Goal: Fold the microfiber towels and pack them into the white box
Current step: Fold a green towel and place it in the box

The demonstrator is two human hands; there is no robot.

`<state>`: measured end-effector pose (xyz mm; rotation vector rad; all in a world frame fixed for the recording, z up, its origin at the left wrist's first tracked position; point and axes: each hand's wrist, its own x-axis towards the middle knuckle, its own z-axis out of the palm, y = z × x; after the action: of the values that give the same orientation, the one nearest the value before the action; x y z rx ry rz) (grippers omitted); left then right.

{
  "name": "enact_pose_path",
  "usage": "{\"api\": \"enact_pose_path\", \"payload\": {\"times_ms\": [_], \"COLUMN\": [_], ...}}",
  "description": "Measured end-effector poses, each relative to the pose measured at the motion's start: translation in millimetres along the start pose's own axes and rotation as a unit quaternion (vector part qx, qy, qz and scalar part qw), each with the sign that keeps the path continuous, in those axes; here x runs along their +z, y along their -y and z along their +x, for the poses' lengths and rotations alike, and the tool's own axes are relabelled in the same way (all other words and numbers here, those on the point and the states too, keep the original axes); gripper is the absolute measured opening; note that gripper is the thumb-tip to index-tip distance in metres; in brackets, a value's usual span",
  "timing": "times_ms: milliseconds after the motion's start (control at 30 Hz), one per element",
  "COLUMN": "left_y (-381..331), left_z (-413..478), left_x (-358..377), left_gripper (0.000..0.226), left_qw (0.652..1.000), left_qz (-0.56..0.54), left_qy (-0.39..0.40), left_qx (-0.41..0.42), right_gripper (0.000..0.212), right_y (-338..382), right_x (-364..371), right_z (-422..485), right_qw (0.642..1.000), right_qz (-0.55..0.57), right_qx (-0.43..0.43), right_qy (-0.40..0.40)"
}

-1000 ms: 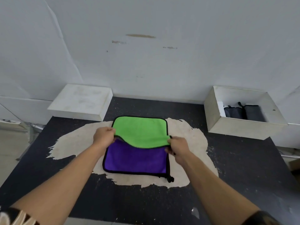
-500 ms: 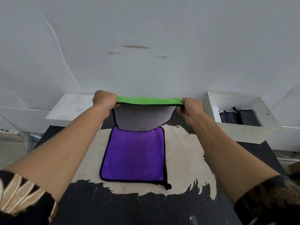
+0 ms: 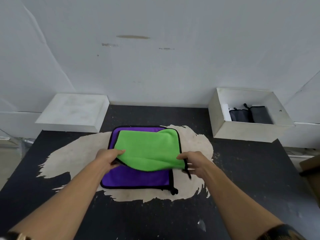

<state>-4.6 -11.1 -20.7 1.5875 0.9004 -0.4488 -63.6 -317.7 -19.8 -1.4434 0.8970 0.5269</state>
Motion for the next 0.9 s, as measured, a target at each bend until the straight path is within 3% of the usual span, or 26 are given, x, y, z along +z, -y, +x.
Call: {"api": "enact_pose_path", "payload": {"times_ms": [167,300,367,467,600,667,767,900], "left_y": [-3,-17,-22,-31,-70,-100,-142,-146], "left_z": [7,9,10,11,-8,-25,-58,-79], "left_x": [-4,-1,1,4,19,29,45,68], "left_gripper": [0.038,0.032,0.03,0.023,0.039,0.037,0.038,0.046], "left_qw": [1.0,0.998,0.997,0.995,0.979,0.971,0.963,0.948], "left_qz": [0.026,0.05,0.059,0.073,0.083,0.068,0.033,0.042], "left_qy": [-0.008,-0.023,-0.02,-0.013,0.004,0.043,0.103,0.13], "left_qx": [0.011,0.038,0.042,0.069,0.187,0.224,0.247,0.289], "right_gripper": [0.043,0.013,0.01,0.012,0.006,0.016,0.036,0.047], "right_y": [0,16,23,35,70,98,134,137], "right_x": [9,7,2,-4,-16,-26,-49,-88], "right_z": [12,13,15,15,6,-5,-29,-44], "right_qw": [0.995,0.995,0.995,0.995,0.984,0.977,0.959,0.946], "right_qz": [0.05,0.073,0.067,0.049,0.038,0.024,0.13,0.134], "right_qx": [-0.022,0.022,0.02,-0.028,-0.129,-0.187,-0.239,-0.282], "right_qy": [-0.084,-0.065,-0.067,-0.087,-0.113,-0.103,-0.082,-0.088]}}
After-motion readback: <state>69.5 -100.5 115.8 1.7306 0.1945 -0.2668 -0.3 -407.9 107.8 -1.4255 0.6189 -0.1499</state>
